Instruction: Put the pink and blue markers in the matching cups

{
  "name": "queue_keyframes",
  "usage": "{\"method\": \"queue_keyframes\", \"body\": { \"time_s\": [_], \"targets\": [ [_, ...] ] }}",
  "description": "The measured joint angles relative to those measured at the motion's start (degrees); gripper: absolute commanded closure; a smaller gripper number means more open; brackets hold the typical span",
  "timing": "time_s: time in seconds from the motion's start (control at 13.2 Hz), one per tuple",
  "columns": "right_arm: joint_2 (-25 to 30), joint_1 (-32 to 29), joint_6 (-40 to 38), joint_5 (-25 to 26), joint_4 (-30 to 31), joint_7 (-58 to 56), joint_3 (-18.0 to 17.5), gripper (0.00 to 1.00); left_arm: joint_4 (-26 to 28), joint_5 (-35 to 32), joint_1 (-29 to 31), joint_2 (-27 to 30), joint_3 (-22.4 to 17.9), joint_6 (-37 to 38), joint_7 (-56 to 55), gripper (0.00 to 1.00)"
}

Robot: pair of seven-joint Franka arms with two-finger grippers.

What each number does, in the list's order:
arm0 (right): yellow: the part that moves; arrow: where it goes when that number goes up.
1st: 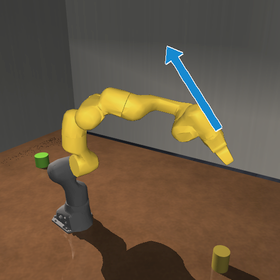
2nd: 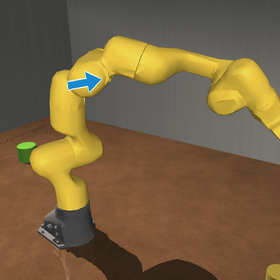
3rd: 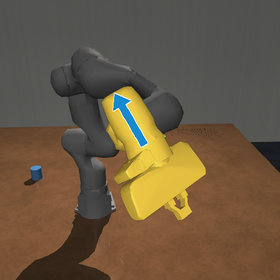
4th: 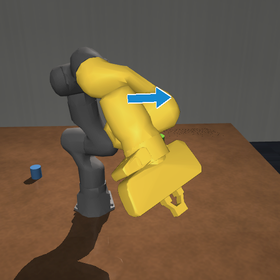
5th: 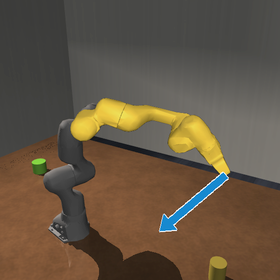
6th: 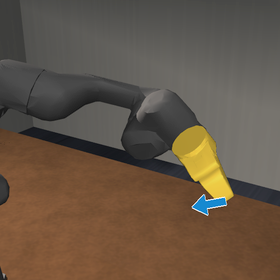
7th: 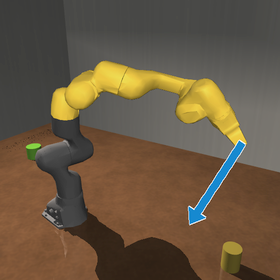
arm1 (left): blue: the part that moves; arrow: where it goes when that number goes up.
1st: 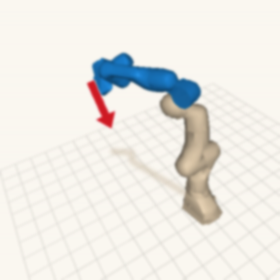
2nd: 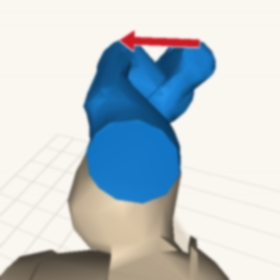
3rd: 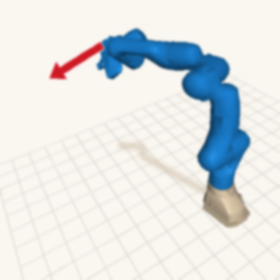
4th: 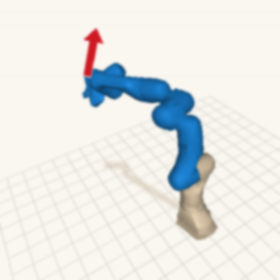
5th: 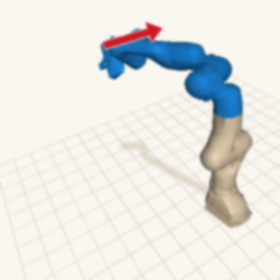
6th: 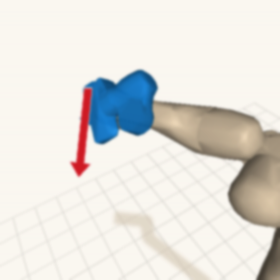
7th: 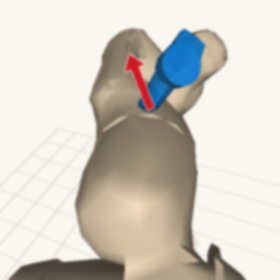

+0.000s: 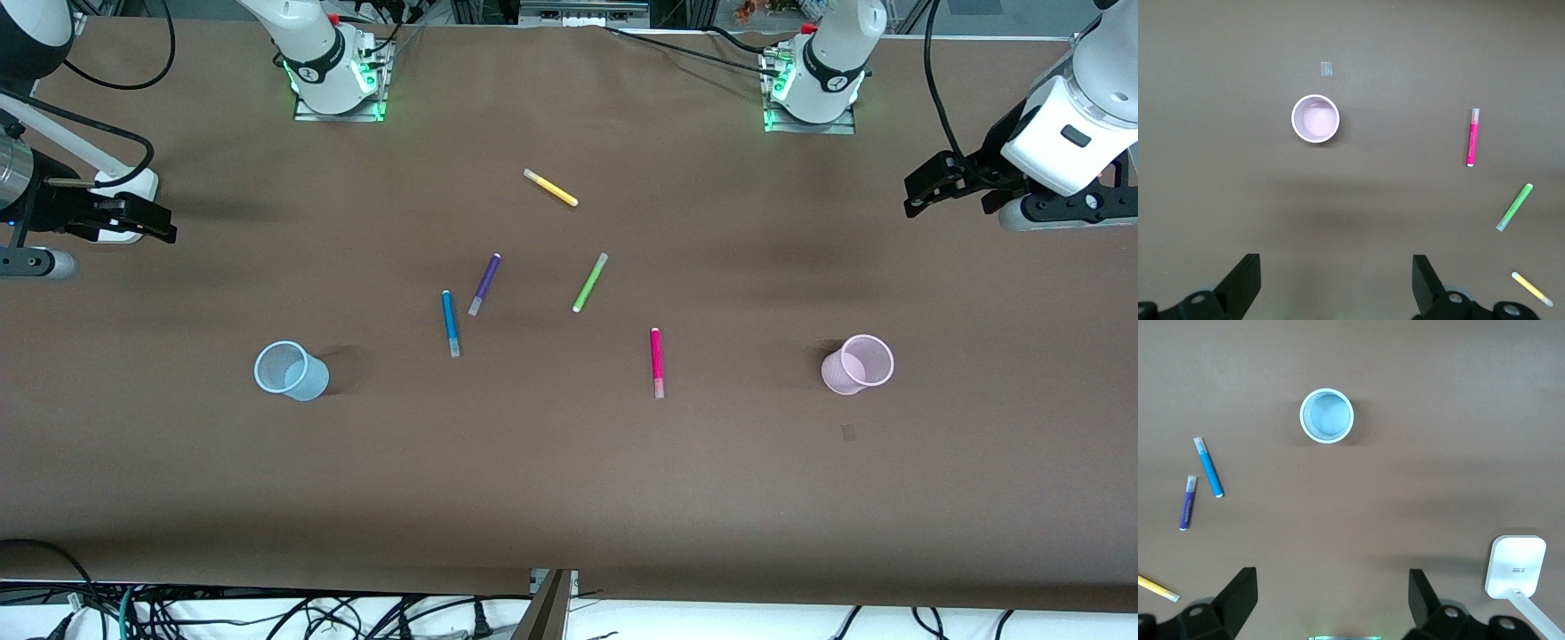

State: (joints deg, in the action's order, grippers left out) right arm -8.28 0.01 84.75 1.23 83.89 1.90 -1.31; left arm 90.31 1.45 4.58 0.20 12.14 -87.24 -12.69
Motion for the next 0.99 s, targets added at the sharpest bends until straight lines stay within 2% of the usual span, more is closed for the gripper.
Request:
{"method": "queue_keyframes", "body": {
  "time_s": [0.68,0.99],
  "targets": [
    [-0.3,0.0,0.1,0.0,0.0,0.0,0.1,0.0,0.0,0.0,-0.2,0.0,0.8,0.1,0.1,0.0],
    [-2.5,0.6,0.9,-0.4,0.0,0.0,-0.5,0.0,0.4,0.0,-0.4,-1.6,5.6,0.2,-0.7,0.0]
  ]
}}
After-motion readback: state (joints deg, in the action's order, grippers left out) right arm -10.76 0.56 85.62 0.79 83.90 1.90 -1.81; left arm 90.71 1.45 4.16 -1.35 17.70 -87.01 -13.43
